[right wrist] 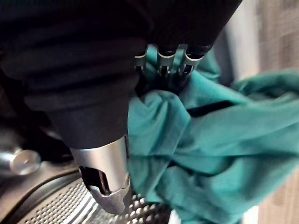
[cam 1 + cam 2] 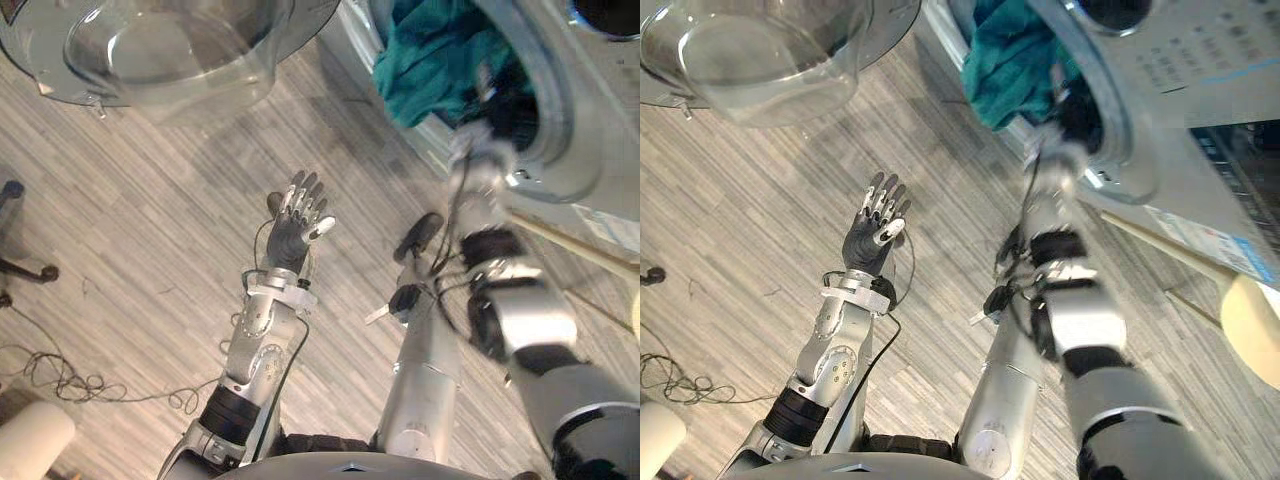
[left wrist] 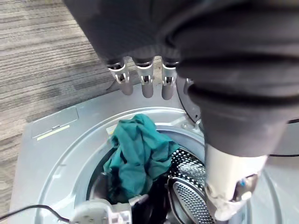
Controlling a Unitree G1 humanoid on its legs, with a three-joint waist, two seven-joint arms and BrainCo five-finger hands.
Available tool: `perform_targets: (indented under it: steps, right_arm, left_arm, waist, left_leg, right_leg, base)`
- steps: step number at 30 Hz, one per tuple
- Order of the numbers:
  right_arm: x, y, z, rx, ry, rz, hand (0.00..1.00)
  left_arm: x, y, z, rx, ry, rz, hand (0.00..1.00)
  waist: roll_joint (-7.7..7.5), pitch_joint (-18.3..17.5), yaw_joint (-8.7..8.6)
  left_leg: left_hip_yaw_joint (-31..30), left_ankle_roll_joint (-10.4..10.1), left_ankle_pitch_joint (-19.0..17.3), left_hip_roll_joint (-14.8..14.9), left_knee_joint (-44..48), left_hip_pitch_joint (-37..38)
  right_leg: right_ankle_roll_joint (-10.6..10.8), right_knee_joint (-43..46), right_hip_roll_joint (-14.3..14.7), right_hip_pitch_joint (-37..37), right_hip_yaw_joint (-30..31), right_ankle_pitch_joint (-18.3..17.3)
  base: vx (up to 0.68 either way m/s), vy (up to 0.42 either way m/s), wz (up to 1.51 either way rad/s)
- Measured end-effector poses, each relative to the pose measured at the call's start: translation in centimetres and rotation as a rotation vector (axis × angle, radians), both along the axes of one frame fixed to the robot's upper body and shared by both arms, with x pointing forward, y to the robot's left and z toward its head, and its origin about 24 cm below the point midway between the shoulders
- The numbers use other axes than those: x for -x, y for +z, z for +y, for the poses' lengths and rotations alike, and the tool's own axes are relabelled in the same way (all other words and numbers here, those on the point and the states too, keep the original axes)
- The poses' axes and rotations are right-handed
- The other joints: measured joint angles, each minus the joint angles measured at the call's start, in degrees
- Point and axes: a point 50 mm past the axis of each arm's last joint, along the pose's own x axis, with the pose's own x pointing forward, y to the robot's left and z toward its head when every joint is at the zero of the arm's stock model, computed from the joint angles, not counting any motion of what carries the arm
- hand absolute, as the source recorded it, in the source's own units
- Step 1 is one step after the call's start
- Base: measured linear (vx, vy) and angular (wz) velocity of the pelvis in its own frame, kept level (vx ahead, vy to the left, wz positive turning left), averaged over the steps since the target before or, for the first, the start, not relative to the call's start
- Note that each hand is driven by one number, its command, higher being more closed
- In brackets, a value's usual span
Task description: Pick up the laundry basket with both hands and put the clothes into the washing machine.
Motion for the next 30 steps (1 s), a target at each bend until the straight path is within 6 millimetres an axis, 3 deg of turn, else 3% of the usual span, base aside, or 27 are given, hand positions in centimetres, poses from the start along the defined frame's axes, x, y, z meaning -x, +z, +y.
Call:
perform_targets:
  steps: [4,7,10,13,18,22,25,27,30]
  right_arm:
    - [3.0,-5.2,2.9,0.033,0.092,0.020,0.00]
    - [6.6,-8.2,4.6,0.117,0.168,0.024,0.00]
    - [8.6,-11.1,5.1,0.127,0.207,0.072,0.00]
    - [10.0,-13.5,5.8,0.132,0.260,0.135,0.00]
    - [10.6,-15.3,6.0,0.152,0.292,0.196,0.00]
    - [9.3,-15.6,4.6,0.124,0.226,0.240,0.00]
    - [6.0,-12.7,1.7,0.071,0.085,0.208,0.00]
    - [3.7,-8.9,-0.9,0.048,-0.005,0.136,0.00]
    - [1.8,-7.2,-2.3,-0.010,-0.034,0.173,0.00]
  left_arm:
    - [-0.6,-0.4,1.6,0.004,0.067,0.021,0.00]
    - [-1.1,-0.9,3.1,0.000,0.125,0.040,0.00]
    - [-1.2,-1.5,3.5,-0.010,0.137,0.058,0.00]
    - [-1.0,-2.2,3.8,-0.036,0.135,0.076,0.00]
    - [-1.0,-2.9,3.8,-0.065,0.132,0.096,0.00]
    - [-1.0,-2.8,3.9,-0.064,0.136,0.095,0.00]
    - [-0.8,-2.1,4.1,-0.057,0.140,0.061,0.00]
    - [-0.6,-1.1,4.2,-0.041,0.140,0.017,0.00]
    - [-0.3,-0.7,3.8,-0.014,0.111,0.000,0.00]
  waist:
    - [-0.05,-0.01,-0.44]
    - [-0.07,-0.02,-0.60]
    - [-1.09,-0.54,-1.27]
    - [-3.46,-1.78,-1.73]
    - [-4.21,-2.25,-1.50]
    - [-4.20,-2.26,-0.94]
    - [-4.14,-2.29,0.37]
    - [-3.71,-2.30,1.64]
    - [-2.37,-2.36,3.09]
  left_leg:
    - [0.07,-1.05,0.73,0.19,-1.80,1.79]
    - [0.05,-1.07,0.70,0.44,-1.76,2.70]
    - [0.26,-0.89,0.46,0.46,-1.83,2.95]
    - [0.66,-1.34,0.74,0.69,-3.09,3.30]
    - [0.65,-1.74,1.03,0.81,-4.01,4.12]
    - [-0.03,-2.27,1.42,0.62,-5.14,3.95]
    - [-0.51,-2.98,1.96,0.36,-5.85,2.80]
    - [-1.48,-3.51,2.51,-0.26,-6.07,1.20]
    - [-2.84,-3.64,3.66,-1.26,-6.95,-0.19]
  right_leg:
    - [-0.27,1.26,0.14,0.31,-0.04,-1.06]
    - [0.03,2.10,0.15,0.87,0.00,-1.63]
    - [0.19,1.78,0.19,0.95,0.18,-2.04]
    - [-0.16,-0.48,1.19,1.06,0.46,-1.32]
    - [-0.33,-1.86,1.87,2.13,0.40,-0.83]
    - [-0.30,-1.64,1.91,1.99,-0.32,-0.82]
    - [-0.39,-0.25,1.39,0.42,-0.94,-1.16]
    - [-0.28,2.27,0.25,-1.90,-1.20,-1.83]
    - [-0.16,6.20,-1.50,-4.14,-1.63,-3.81]
  base:
    - [-0.05,-0.039,-0.02]
    - [-0.05,-0.042,0.00]
    - [-0.06,-0.034,-0.04]
    - [-0.06,-0.019,-0.13]
    - [-0.04,-0.007,-0.04]
    - [-0.03,-0.014,0.05]
    - [-0.02,-0.005,0.09]
    - [-0.02,0.008,0.21]
    - [0.00,0.011,0.31]
